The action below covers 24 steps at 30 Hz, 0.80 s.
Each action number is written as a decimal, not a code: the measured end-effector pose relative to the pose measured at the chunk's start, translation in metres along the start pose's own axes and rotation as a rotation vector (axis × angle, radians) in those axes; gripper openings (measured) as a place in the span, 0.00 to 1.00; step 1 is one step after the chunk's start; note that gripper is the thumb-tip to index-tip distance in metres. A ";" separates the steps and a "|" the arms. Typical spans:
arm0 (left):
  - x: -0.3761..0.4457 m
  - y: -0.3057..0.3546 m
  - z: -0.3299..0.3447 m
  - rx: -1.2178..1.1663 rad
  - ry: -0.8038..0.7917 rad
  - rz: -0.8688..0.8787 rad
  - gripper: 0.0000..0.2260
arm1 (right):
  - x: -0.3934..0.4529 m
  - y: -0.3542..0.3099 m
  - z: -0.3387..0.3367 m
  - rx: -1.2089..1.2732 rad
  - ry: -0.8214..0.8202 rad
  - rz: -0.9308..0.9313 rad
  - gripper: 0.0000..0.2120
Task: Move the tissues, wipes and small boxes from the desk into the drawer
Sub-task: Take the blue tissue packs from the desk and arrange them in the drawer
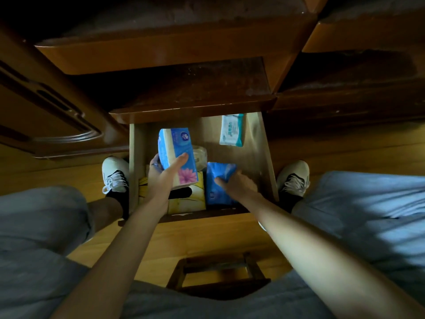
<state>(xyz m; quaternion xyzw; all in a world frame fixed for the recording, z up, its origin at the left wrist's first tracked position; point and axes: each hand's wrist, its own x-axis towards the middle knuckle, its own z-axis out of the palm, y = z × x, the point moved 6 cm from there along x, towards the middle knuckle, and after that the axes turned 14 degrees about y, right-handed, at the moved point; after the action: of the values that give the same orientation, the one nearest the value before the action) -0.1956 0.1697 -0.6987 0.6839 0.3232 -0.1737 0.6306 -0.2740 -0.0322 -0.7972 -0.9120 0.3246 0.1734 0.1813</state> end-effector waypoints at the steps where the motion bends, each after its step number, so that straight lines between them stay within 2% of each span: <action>1: 0.001 0.000 -0.001 0.004 0.003 -0.004 0.35 | -0.002 -0.003 0.005 0.052 -0.024 -0.008 0.35; 6: 0.001 0.000 -0.002 0.021 0.009 -0.004 0.35 | 0.001 -0.004 -0.003 0.049 -0.107 -0.062 0.36; 10: -0.003 0.003 0.000 0.046 0.008 0.034 0.34 | -0.002 -0.001 -0.005 -0.027 -0.090 -0.076 0.37; 14: -0.003 0.006 -0.004 0.049 0.009 0.046 0.33 | 0.002 0.005 -0.008 -0.057 -0.081 -0.053 0.47; 18: 0.005 0.012 -0.014 0.024 0.046 0.049 0.36 | -0.003 -0.004 0.000 0.144 -0.181 -0.125 0.56; 22: 0.011 0.015 -0.017 0.081 0.085 0.192 0.32 | -0.003 -0.006 0.004 0.186 -0.177 -0.125 0.57; 24: 0.012 0.010 -0.010 0.158 0.053 0.244 0.35 | -0.002 -0.003 0.001 0.249 -0.215 -0.073 0.54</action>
<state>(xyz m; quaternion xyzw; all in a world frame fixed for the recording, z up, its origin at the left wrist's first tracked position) -0.1817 0.1817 -0.6975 0.7698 0.2395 -0.1027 0.5826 -0.2739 -0.0281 -0.7967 -0.8698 0.2892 0.2216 0.3327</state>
